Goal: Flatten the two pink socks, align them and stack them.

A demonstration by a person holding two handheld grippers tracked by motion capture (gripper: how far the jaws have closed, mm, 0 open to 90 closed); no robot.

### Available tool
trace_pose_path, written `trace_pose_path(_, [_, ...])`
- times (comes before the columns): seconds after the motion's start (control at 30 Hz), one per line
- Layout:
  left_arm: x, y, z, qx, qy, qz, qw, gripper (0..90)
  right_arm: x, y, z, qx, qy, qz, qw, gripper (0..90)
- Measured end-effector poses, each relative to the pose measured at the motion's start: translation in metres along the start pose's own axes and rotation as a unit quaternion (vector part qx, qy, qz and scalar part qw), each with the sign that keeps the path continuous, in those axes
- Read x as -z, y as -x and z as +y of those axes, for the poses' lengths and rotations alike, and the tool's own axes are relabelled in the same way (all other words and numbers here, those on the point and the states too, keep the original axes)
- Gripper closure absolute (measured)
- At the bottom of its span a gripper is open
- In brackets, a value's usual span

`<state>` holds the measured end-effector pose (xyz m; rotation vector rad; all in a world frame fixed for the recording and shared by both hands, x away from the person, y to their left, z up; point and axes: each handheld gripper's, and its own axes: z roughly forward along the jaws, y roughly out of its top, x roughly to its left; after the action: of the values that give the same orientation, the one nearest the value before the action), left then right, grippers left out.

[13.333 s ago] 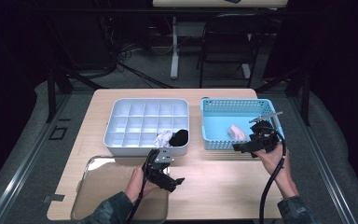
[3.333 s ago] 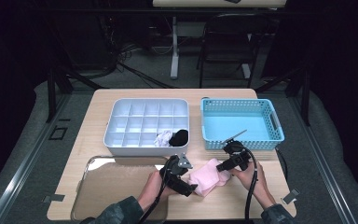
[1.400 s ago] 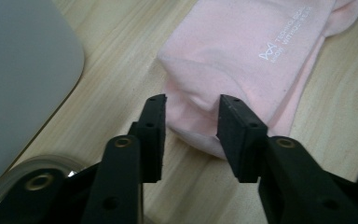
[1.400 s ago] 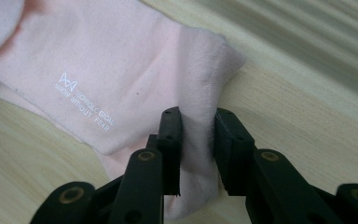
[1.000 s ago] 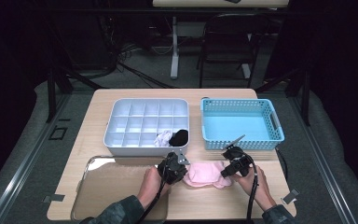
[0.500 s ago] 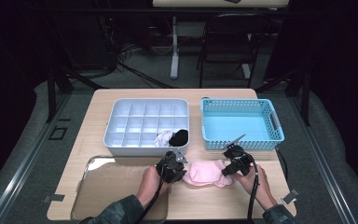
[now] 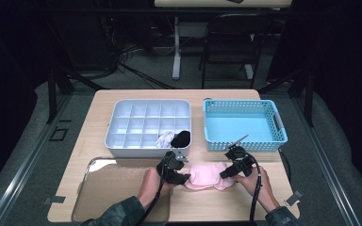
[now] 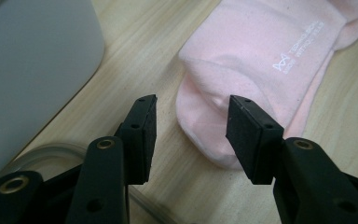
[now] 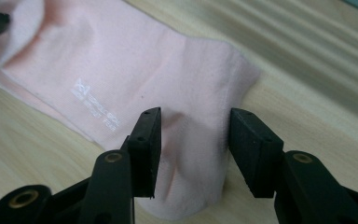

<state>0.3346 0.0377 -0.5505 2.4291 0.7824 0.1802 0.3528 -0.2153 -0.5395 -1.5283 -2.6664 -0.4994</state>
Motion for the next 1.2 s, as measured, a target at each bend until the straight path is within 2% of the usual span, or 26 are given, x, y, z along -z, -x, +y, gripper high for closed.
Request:
trace_pose_path(0.07, [0.001,0.005,0.000,-0.011,-0.008,0.007,0.9999,53.8,-0.003,-0.003,0.000,0.003,-0.008,-0.019,0.9998,57.7])
trace_pose_path(0.13, [-0.002,0.006,0.000,-0.016,-0.021,0.004,0.9996,55.9,-0.004,-0.004,0.000,0.002,-0.014,-0.024,0.9996,63.5])
trace_pose_path(0.17, [-0.004,0.006,0.000,-0.019,-0.028,0.004,0.9994,58.2,-0.006,-0.005,-0.001,0.005,-0.017,-0.032,0.9993,66.3])
trace_pose_path(0.2, [-0.004,0.006,0.000,-0.019,-0.028,0.004,0.9994,60.9,-0.006,-0.005,-0.001,0.005,-0.017,-0.032,0.9993,66.3])
trace_pose_path(0.23, [-0.006,0.004,-0.002,-0.021,-0.036,0.000,0.9991,66.7,-0.006,-0.005,-0.001,0.005,-0.016,-0.035,0.9992,72.7])
trace_pose_path(0.27, [-0.008,0.004,-0.002,-0.021,-0.038,-0.002,0.9990,70.2,-0.006,-0.005,-0.001,0.008,-0.016,-0.034,0.9993,73.3])
trace_pose_path(0.33, [-0.009,0.004,-0.002,-0.025,-0.036,-0.005,0.9990,78.0,-0.005,-0.005,0.000,0.010,-0.018,-0.040,0.9990,74.7])
trace_pose_path(0.43, [-0.011,0.004,0.000,-0.034,-0.027,0.005,0.9990,84.3,-0.005,-0.005,-0.001,0.007,-0.012,-0.043,0.9990,75.4])
trace_pose_path(0.5, [-0.013,0.004,0.002,-0.038,-0.028,0.014,0.9988,82.1,-0.004,-0.003,-0.001,0.004,-0.004,-0.048,0.9988,74.5])
trace_pose_path(0.57, [-0.012,0.004,0.003,-0.035,-0.028,0.016,0.9989,74.1,-0.003,-0.002,-0.001,0.002,-0.007,-0.042,0.9991,72.2])
trace_pose_path(0.6, [-0.011,0.003,0.003,-0.031,-0.025,0.017,0.9991,65.5,-0.001,-0.001,0.000,0.000,-0.011,-0.034,0.9994,61.5])
trace_pose_path(0.63, [-0.009,0.002,0.004,-0.023,-0.020,0.018,0.9994,60.8,0.001,0.000,0.000,0.000,-0.013,-0.027,0.9996,60.1])
trace_pose_path(0.7, [0.002,0.004,0.010,-0.013,0.016,0.016,0.9997,54.8,0.008,0.003,-0.001,-0.006,0.002,-0.011,0.9999,58.0])
trace_pose_path(0.73, [0.006,0.006,0.012,-0.009,0.029,0.012,0.9995,51.7,0.012,0.004,-0.001,-0.008,0.007,-0.016,0.9998,58.1])
trace_pose_path(0.8, [0.008,0.008,0.016,-0.012,0.036,0.011,0.9992,48.5,0.017,0.006,-0.002,-0.011,0.015,-0.019,0.9996,58.3])
trace_pose_path(0.83, [0.006,0.013,0.021,-0.017,0.041,0.004,0.9990,47.7,0.017,0.008,-0.002,-0.015,0.017,-0.020,0.9995,58.8])
trace_pose_path(0.9, [0.004,0.016,0.024,-0.024,0.034,0.001,0.9991,47.4,0.016,0.009,-0.003,-0.020,0.019,-0.019,0.9994,59.6])
trace_pose_path(0.93, [-0.001,0.019,0.025,-0.028,0.029,0.005,0.9992,47.4,0.015,0.011,-0.004,-0.021,0.012,-0.021,0.9995,60.5])
trace_pose_path(0.97, [-0.009,0.023,0.024,-0.040,0.013,0.003,0.9991,47.9,0.014,0.012,-0.004,-0.022,0.009,-0.023,0.9994,61.2])
trace_pose_path(1.03, [-0.014,0.023,0.021,-0.047,0.004,0.010,0.9988,51.4,0.011,0.012,-0.004,-0.020,0.003,-0.017,0.9996,63.6])
trace_pose_path(1.2, [-0.018,0.019,0.019,-0.046,-0.007,0.003,0.9989,59.6,0.004,0.011,-0.003,-0.014,-0.008,-0.020,0.9997,69.2])
